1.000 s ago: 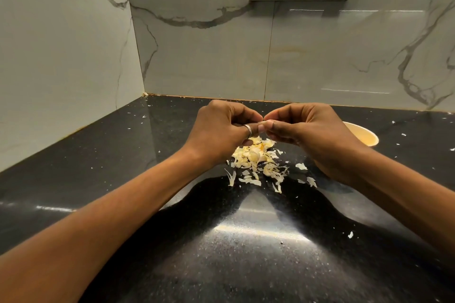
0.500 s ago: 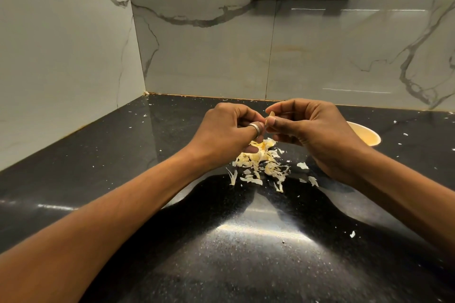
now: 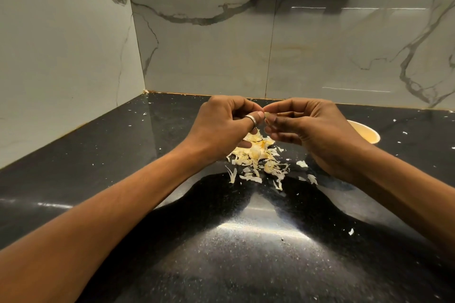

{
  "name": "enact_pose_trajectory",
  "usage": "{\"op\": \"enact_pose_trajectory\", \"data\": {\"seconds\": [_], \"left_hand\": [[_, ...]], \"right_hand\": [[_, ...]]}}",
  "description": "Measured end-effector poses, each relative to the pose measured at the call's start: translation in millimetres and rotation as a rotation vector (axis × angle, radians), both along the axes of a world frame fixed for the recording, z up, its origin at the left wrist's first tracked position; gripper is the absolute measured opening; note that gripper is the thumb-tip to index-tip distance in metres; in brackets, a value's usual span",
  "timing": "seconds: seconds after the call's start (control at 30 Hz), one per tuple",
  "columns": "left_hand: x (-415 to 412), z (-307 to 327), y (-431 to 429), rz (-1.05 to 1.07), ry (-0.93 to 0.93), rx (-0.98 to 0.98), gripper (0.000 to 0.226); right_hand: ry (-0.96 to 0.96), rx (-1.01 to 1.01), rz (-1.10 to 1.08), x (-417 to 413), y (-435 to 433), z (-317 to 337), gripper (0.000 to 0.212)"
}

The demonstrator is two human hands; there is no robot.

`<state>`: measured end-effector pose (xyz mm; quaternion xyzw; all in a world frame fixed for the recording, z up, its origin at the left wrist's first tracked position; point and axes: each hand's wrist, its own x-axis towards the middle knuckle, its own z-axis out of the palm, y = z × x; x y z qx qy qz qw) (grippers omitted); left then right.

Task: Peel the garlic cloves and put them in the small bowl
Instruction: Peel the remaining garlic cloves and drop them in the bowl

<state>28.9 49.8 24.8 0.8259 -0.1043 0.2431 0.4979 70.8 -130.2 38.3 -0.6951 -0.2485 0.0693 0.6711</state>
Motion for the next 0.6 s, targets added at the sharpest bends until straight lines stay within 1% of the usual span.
{"op": "enact_pose_trajectory", "data": {"seconds": [0.13, 0.4, 0.47, 0.6], "left_hand": [[1.0, -1.6, 0.8, 0.027, -0.062, 0.089, 0.01], [4.1, -6.6, 3.5, 0.134, -0.336, 0.452, 0.011], [5.1, -7.7, 4.1, 0.144, -0.366, 0.511, 0.015], [6.0, -9.3, 3.4, 0.174, -0.387, 0.561, 0.02]], "right_hand": [[-0.046, -0.033, -0.015, 2.6, 0.3, -2.0, 0.017], [-0.073, -0.048, -0.032, 4.8, -0.9, -4.0, 0.014], [-0.079, -0.054, -0.027, 4.6, -0.6, -4.3, 0.013], [-0.082, -0.05, -0.02, 3.5, 0.7, -4.7, 0.014]]}}
